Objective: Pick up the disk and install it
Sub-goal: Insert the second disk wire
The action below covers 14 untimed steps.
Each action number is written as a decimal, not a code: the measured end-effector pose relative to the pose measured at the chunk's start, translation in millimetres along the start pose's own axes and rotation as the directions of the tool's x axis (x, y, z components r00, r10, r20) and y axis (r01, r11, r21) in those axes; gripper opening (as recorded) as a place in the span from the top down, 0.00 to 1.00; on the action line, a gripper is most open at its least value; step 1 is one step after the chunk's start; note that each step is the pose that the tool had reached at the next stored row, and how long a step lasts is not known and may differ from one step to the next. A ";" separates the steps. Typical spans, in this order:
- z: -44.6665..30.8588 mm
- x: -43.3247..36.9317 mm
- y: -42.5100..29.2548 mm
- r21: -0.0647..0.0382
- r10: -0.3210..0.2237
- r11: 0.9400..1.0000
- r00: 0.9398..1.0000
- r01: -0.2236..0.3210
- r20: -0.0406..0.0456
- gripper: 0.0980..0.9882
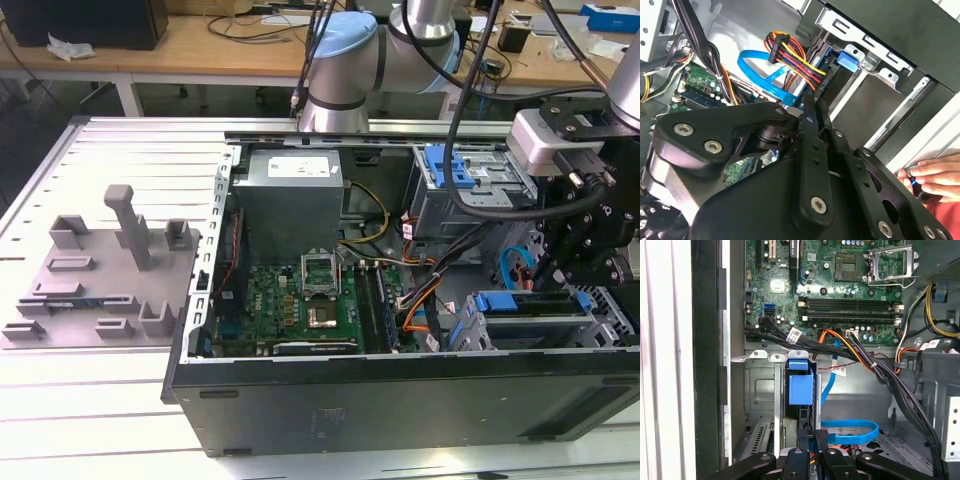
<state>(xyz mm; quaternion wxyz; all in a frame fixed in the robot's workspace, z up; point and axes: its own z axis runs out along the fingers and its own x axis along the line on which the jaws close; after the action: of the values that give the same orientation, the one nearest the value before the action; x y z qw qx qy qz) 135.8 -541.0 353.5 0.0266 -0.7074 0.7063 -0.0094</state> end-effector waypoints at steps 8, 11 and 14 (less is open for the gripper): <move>1.6 0.1 -0.3 0.000 0.000 1.000 1.000 0.000 0.000 0.93; 2.0 0.1 -0.4 0.000 0.000 1.000 1.000 0.000 0.000 0.93; 2.7 0.3 -0.5 0.000 0.000 1.000 1.000 0.000 0.000 0.93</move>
<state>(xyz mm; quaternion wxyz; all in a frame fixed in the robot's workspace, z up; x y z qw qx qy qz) 136.4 -541.2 350.9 0.0266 -0.7074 0.7063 -0.0094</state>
